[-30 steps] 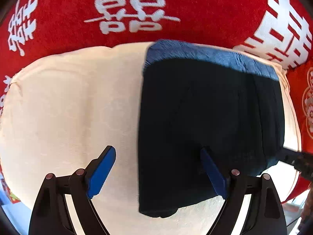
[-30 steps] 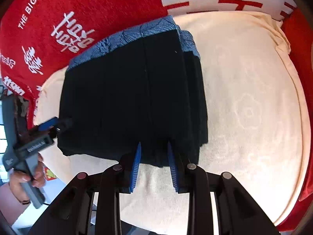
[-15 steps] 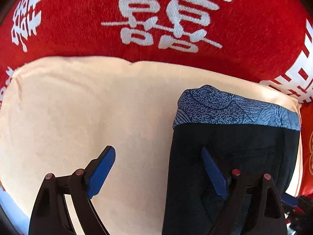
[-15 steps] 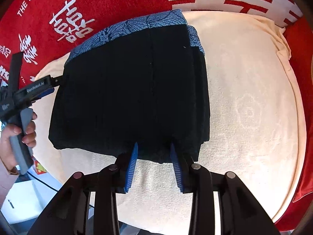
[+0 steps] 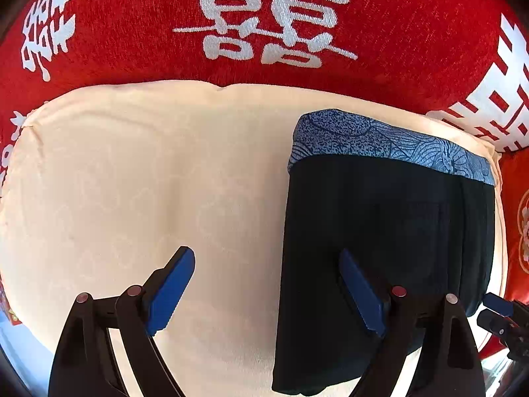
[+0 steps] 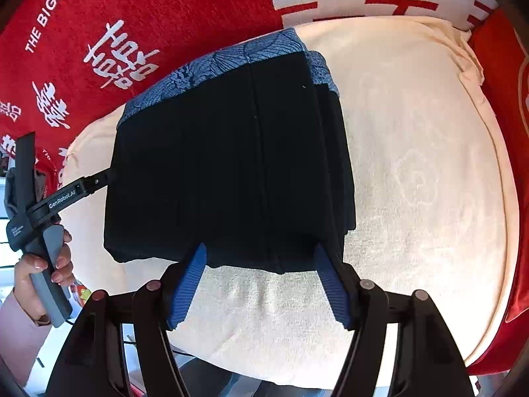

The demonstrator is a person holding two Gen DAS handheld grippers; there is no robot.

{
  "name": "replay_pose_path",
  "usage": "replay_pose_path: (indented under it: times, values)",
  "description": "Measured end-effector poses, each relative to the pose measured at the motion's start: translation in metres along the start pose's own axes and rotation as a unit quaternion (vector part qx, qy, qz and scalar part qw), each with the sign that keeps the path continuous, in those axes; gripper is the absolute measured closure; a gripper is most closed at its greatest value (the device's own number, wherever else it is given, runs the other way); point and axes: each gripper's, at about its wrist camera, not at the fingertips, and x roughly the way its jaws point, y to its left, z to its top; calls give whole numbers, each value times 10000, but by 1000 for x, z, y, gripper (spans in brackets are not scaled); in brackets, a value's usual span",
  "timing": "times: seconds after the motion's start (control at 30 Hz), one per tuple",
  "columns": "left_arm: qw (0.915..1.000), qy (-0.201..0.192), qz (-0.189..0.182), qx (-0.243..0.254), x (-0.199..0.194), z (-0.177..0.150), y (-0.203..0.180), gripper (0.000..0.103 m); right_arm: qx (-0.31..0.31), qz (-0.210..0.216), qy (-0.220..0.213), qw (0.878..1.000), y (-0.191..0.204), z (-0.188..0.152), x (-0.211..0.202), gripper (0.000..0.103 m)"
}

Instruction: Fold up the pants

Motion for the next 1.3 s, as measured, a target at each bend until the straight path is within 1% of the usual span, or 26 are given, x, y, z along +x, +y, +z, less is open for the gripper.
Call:
replay_pose_path:
  times: [0.2,0.67,0.77,1.3]
  values:
    - [10000,18,-13,16,0,1,-1,13,150,-45,62,9999,-5,-3,2,31]
    - [10000,17,6,35,-1,1,-1,13,238,-44,93,9997,-9,-1,3,29]
    - [10000,13,12,57,-1,1,-1,13,246,-123,125,9995,-10,1,5,25]
    - [9995,120,96,288,-3,-1,-13,13,272,-374,193,9987,-19,0,7,24]
